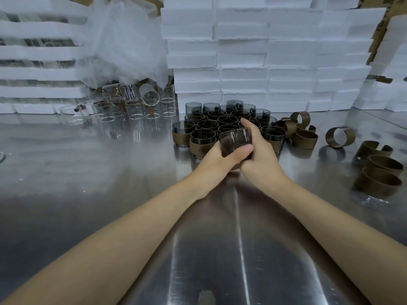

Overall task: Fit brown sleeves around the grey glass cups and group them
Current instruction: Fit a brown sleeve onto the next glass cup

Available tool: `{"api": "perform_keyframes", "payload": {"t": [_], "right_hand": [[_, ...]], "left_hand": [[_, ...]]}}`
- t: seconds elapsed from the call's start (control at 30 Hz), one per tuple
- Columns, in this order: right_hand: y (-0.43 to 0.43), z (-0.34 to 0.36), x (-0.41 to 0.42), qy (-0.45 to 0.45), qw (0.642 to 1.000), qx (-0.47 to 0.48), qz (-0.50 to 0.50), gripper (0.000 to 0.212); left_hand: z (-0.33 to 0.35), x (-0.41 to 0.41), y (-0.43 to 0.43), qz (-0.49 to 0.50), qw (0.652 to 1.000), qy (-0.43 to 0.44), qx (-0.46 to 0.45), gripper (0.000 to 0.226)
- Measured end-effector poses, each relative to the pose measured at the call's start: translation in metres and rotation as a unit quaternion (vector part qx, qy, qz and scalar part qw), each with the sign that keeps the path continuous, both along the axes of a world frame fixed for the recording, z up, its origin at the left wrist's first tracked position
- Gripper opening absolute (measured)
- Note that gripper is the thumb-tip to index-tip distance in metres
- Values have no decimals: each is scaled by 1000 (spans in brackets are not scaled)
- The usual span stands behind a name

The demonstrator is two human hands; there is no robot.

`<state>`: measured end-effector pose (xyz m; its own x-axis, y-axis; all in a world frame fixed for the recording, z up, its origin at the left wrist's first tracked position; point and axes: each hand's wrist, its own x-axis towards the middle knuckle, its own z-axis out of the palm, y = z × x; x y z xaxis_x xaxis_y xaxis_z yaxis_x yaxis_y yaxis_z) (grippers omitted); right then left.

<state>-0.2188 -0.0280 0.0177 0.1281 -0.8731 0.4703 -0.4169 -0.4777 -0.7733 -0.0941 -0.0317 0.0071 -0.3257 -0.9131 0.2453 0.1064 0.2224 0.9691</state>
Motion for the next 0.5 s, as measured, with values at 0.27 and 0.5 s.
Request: {"api": "perform_keyframes", "payload": {"t": [0.27,0.5], "right_hand": [[2,5,-1,126,987,-1,-97,22],[7,42,-20,403,869,-4,-287,10]], "left_hand": [[-5,-6,-2,118,990,-16,-75,58],[-6,-3,-7,119,991,42,-36,105]]}}
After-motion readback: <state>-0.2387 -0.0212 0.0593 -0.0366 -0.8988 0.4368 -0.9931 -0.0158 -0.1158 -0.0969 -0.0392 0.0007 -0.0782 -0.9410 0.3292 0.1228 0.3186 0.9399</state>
